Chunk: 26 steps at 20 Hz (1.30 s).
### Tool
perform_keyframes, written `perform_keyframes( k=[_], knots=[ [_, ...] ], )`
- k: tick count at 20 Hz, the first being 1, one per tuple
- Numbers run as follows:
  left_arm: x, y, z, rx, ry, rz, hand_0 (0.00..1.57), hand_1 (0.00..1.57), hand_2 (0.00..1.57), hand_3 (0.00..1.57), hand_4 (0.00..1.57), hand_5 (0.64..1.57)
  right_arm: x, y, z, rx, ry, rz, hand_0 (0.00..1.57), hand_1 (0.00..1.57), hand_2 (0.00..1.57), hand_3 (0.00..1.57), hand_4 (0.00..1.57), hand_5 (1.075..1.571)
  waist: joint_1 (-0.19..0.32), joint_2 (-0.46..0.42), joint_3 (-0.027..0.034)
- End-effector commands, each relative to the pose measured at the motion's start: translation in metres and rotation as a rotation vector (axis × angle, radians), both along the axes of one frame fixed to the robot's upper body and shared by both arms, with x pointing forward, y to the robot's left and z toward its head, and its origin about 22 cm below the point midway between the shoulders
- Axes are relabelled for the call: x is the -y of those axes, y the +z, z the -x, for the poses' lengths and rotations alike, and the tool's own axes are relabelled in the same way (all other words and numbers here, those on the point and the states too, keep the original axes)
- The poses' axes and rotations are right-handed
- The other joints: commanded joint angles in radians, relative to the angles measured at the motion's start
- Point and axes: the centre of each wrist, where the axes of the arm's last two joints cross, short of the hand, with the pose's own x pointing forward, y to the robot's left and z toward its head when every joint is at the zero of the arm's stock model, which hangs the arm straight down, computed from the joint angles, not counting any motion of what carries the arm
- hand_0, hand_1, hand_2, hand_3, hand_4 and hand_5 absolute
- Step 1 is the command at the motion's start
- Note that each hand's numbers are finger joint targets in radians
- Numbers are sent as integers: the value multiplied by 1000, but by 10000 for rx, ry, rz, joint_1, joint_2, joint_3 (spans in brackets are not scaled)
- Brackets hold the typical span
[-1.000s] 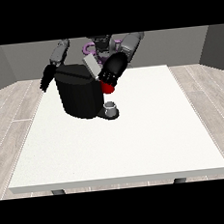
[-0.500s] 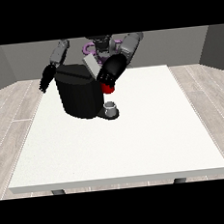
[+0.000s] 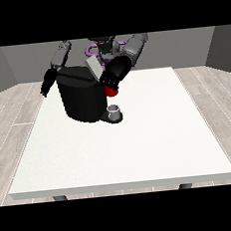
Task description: Insert the coffee pod into the coffee machine and close the lid
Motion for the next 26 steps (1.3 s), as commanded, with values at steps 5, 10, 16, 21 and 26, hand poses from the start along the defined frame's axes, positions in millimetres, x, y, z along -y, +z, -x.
perform_keyframes(
  k=[5,10,16,21,26],
  knots=[
    [-4,6,1,557,361,-704,0,0,686,554,0,1571,-3,-7,0,-114,-42,20,0,0,0,0,112,1571,82,113,-26],
    [-26,-11,0,273,747,-611,0,0,565,474,0,1571,-9,2,5,-300,6,217,0,0,0,0,147,1571,-96,-39,-34],
    [-13,-4,0,395,322,-659,0,0,362,253,0,1571,-4,2,-4,-71,-344,-251,0,0,0,0,171,1571,334,57,-29],
    [1,-54,-3,-742,315,-236,0,0,0,60,0,1571,34,-52,15,-1307,-975,-496,0,0,0,0,0,1571,1073,-1224,-24],
    [17,-116,1,-2459,-495,-97,0,0,85,0,0,1571,57,-91,38,-2435,-1631,-419,0,0,0,0,0,1571,1943,-2610,-28]
  ],
)
